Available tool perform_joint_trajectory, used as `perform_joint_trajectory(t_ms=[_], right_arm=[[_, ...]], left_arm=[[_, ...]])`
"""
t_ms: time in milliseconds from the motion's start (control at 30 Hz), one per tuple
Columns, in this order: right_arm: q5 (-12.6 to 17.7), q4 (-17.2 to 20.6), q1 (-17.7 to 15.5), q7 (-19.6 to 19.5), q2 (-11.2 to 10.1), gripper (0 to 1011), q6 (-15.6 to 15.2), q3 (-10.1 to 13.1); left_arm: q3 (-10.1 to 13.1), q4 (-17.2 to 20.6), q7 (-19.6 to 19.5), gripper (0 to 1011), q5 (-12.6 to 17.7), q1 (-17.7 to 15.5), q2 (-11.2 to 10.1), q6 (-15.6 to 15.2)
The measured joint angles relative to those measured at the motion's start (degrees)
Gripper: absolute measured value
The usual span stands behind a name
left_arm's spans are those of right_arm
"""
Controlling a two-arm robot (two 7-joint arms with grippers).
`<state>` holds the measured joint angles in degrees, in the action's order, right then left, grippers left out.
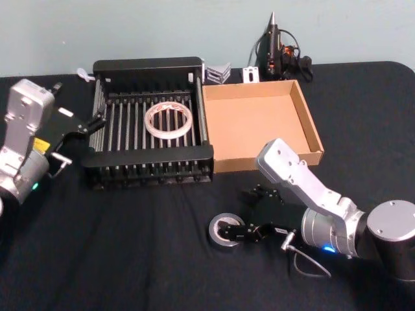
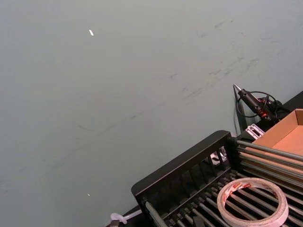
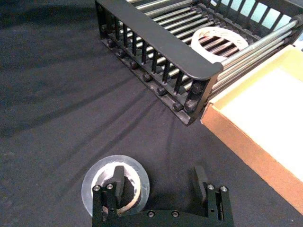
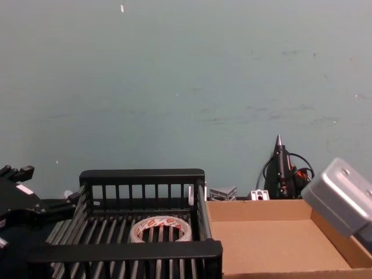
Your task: Pick up the white tape and place it into the black box , Pick up the silver tape and place it into the brown box.
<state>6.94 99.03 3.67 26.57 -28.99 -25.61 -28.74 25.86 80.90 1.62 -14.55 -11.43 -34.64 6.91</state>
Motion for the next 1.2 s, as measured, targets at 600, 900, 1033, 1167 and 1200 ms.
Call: perform_joint_trajectory(t_ms=[600, 900, 1033, 1167, 1200], right_arm=[[0.0, 0.0, -0.1, 0.0, 0.0, 734, 0.0, 0.0], [0.0, -0.1, -0.1, 0.0, 0.0, 674, -0.1, 0.0], [0.0, -0.1, -0.1, -0.1, 0.0, 651, -0.1, 0.0], [0.0, -0.1, -0.1, -0.1, 0.0, 627, -0.1, 0.0], [0.0, -0.1, -0.1, -0.1, 0.0, 616, -0.1, 0.0]], left_arm=[[0.0, 0.0, 0.0, 1001, 0.0, 0.0, 0.0, 0.0], [0.0, 0.0, 0.0, 1001, 0.0, 0.0, 0.0, 0.0], [0.0, 0.0, 0.0, 1001, 0.0, 0.0, 0.0, 0.0], [0.0, 0.0, 0.0, 1001, 0.0, 0.0, 0.0, 0.0], [0.0, 0.0, 0.0, 1002, 0.0, 0.0, 0.0, 0.0]])
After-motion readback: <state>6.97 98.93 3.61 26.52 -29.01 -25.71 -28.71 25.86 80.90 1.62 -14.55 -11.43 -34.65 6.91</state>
